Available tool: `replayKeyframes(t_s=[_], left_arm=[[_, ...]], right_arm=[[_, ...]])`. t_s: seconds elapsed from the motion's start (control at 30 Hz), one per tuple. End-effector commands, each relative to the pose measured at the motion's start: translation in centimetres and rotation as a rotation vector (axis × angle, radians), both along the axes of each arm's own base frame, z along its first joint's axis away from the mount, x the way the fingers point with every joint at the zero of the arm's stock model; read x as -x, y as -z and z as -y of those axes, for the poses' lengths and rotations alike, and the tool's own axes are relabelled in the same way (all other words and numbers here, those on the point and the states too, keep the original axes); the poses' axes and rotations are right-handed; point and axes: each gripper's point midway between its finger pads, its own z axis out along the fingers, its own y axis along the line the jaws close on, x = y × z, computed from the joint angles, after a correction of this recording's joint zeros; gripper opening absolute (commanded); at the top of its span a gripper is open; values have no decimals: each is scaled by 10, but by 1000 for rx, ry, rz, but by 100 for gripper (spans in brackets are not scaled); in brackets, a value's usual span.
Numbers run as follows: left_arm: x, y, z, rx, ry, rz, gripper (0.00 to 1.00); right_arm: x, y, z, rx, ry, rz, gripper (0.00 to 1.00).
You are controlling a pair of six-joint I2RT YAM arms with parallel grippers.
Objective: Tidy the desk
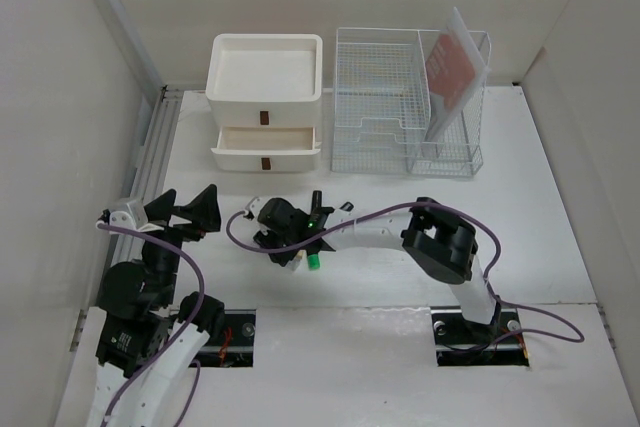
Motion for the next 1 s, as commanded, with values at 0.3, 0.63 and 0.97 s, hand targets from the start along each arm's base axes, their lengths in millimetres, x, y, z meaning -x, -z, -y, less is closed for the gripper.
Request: replayKeyframes(t_s=[0.3,0.63,0.97], left_arm=[[7,-15,-5,29,-13,64,100],[16,-18,-11,48,-22,101,100],[18,-19,-10,49,-13,110,100]], right_arm=[[-9,-74,-8,-12,-289,233,0],[-43,-204,-8,-84,-443,690,0],[-124,-281,5,-26,-421,941,0]])
